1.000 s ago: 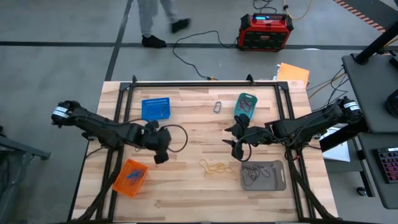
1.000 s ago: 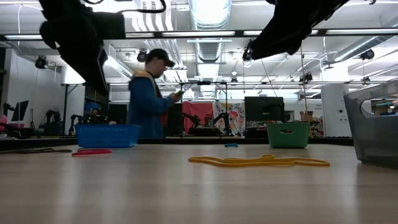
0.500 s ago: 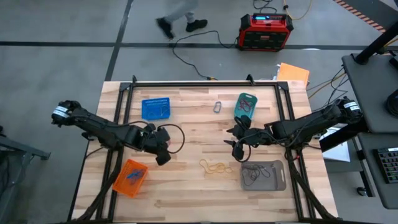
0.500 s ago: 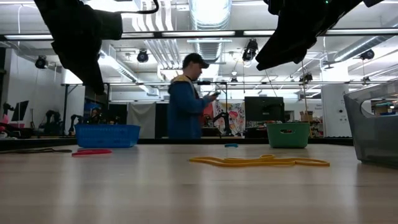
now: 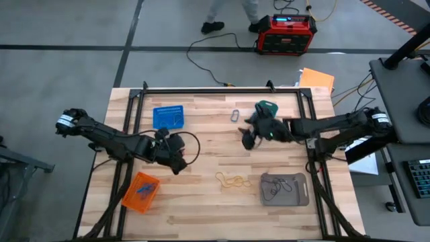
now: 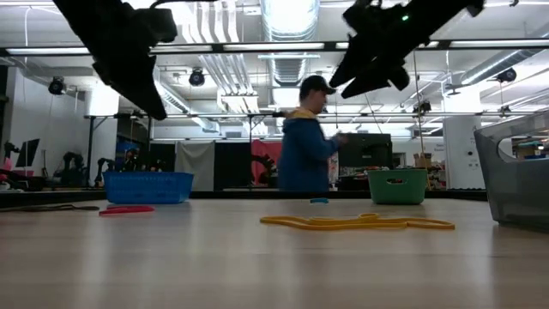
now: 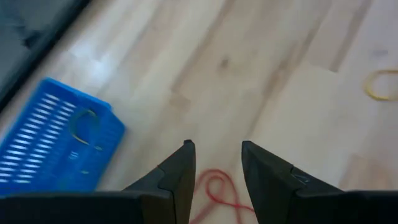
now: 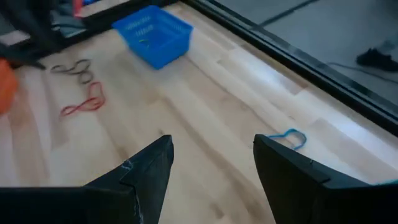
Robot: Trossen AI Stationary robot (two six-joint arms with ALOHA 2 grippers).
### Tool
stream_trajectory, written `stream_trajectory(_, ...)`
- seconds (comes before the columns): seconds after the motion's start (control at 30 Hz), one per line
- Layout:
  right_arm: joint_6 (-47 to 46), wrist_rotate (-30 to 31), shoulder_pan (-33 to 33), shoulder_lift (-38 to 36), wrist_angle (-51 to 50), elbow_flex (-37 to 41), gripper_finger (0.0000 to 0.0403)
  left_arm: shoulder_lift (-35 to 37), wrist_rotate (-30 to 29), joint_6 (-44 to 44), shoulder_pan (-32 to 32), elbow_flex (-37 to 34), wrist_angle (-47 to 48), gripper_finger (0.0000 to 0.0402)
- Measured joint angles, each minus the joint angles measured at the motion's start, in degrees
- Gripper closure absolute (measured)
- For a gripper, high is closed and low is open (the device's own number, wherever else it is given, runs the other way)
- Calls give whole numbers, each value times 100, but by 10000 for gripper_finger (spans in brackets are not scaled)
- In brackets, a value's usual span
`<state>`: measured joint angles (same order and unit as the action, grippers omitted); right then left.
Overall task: Sort rubber bands into baskets
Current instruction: Put the blue rubber band into the orange bin
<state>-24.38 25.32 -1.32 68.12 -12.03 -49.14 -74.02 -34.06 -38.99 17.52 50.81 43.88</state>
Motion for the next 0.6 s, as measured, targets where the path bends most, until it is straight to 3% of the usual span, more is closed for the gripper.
stream_trajectory(0.2, 387, -468, -756, 863, -571, -825, 184, 0, -542, 228, 2, 0, 31, 287)
stream_trajectory(0.47, 611, -458, -1256, 2368, -2183, -2322, 184, 0, -400, 251, 14, 0, 112, 287)
stream_trajectory(0.6, 736, -498, -1463, 2941, -2562, -2714, 184, 148, -940, -54, 195, 0, 164, 287)
